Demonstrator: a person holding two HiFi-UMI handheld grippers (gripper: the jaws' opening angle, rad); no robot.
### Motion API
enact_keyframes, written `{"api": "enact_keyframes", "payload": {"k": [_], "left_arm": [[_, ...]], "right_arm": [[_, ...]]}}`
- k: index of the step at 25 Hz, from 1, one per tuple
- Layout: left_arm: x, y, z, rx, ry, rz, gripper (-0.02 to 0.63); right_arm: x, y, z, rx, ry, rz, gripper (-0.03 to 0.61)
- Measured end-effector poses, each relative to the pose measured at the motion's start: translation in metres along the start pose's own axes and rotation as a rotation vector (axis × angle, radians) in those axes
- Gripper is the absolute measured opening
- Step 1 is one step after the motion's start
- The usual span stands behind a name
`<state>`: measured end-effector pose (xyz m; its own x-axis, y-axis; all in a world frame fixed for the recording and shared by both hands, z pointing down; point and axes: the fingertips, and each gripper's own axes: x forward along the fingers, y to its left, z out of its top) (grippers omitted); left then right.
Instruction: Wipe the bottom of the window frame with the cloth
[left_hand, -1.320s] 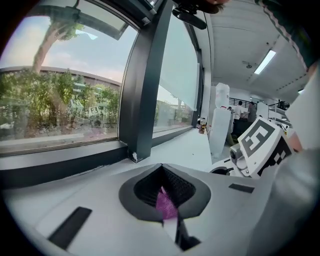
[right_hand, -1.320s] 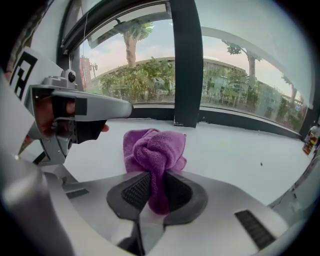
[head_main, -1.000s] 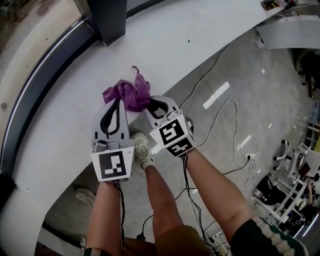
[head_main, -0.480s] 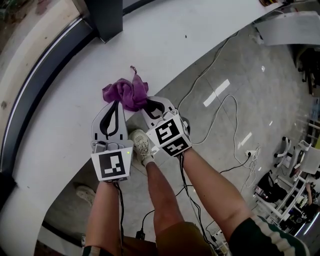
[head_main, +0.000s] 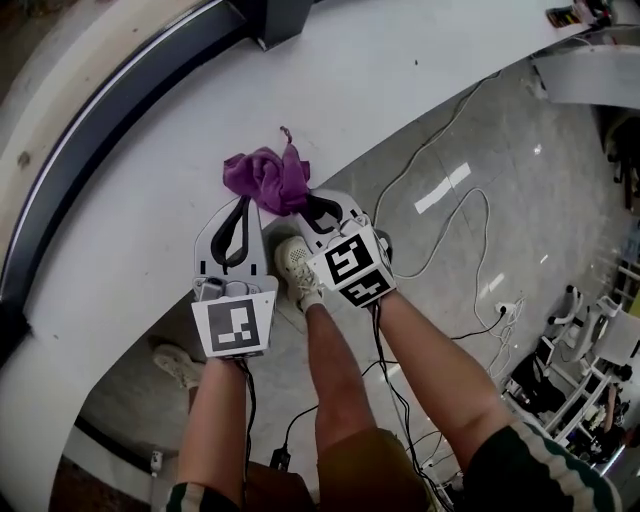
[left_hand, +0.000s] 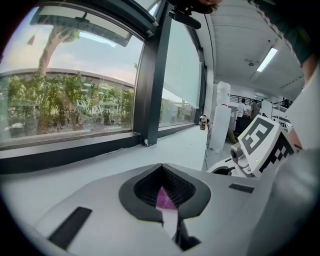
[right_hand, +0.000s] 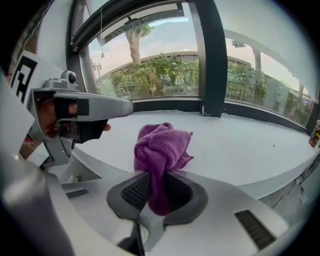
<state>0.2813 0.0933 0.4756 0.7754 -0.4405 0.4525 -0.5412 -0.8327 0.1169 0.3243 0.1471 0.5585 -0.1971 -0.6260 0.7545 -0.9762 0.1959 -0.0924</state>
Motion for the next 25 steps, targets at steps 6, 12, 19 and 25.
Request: {"api": "enact_keyframes", "payload": {"k": [6, 12, 19, 25], "left_arm": [[-0.037, 0.027, -0.019, -0.061, 0.027, 0.043, 0.006], [-0.071, 0.055, -0.035, -0.071, 0.032, 0.089, 0.006], [-0.095, 0.081, -0.045, -0.068, 0.024, 0.14, 0.006], [-0.11, 0.089, -0.041, -0.059, 0.007, 0.157, 0.006]], "right_arm": [[0.012, 0.037, 0.011, -0.005, 0.022, 0.039, 0.067], [0.024, 0.08, 0.022, -0.042, 0.012, 0.072, 0.067], [0.033, 0.109, 0.019, -0.022, 0.025, 0.082, 0.067], [0.037, 0.132, 0.024, -0.029, 0.029, 0.099, 0.067]]}}
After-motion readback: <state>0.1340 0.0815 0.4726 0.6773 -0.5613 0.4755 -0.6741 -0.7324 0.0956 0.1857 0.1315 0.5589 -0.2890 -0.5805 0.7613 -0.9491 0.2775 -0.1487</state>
